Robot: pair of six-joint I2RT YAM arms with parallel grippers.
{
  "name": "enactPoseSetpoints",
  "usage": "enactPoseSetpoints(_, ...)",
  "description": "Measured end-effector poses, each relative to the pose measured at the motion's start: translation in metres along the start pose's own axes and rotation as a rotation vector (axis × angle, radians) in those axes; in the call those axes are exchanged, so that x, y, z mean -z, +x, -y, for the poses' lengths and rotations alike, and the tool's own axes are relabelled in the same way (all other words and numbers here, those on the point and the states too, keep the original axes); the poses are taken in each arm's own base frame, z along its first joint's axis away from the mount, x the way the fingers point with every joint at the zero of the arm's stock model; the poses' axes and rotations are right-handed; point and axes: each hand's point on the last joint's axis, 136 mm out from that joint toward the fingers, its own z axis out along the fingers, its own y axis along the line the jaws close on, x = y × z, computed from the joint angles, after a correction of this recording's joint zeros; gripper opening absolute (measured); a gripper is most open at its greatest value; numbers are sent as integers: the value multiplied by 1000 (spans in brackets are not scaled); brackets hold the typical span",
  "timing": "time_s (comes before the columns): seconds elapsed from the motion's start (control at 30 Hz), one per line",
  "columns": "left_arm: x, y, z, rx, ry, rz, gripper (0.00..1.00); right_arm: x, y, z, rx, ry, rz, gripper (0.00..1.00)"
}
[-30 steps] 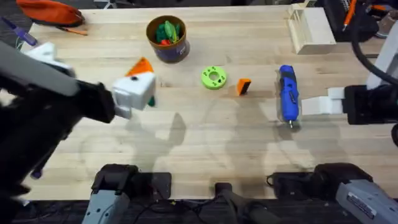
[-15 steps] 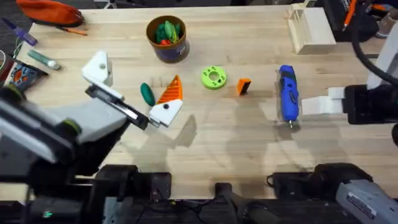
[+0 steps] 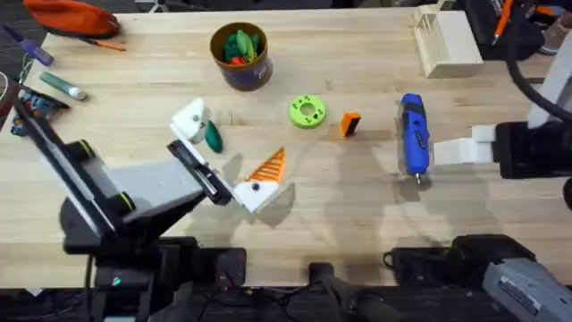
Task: Pick up the gripper from the table and insert it into the empty holder that is missing its gripper. Then pick up a screw, insert it into the mounting hole, and use the screwdriver to tighten it. Finally, clean up the table by picking up the vegetable and placing it into the bucket.
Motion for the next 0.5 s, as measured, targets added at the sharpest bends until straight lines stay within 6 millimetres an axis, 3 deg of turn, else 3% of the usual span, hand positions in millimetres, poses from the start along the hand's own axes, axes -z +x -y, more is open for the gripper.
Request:
enactPoseSetpoints(0.17, -2, 21, 17, 105, 98, -26, 985, 0, 0, 0, 0, 0, 0, 964)
enactPoseSetpoints(0.27, -1, 21, 28, 129, 157, -26, 985, 0, 0, 0, 0, 0, 0, 965)
enactPoseSetpoints(0.4, 3, 38, 45, 248, 246, -95, 986, 0, 0, 0, 0, 0, 0, 966)
enactPoseSetpoints(0.5, 7, 36, 57, 229, 319, -91, 985, 0, 0, 0, 0, 0, 0, 966)
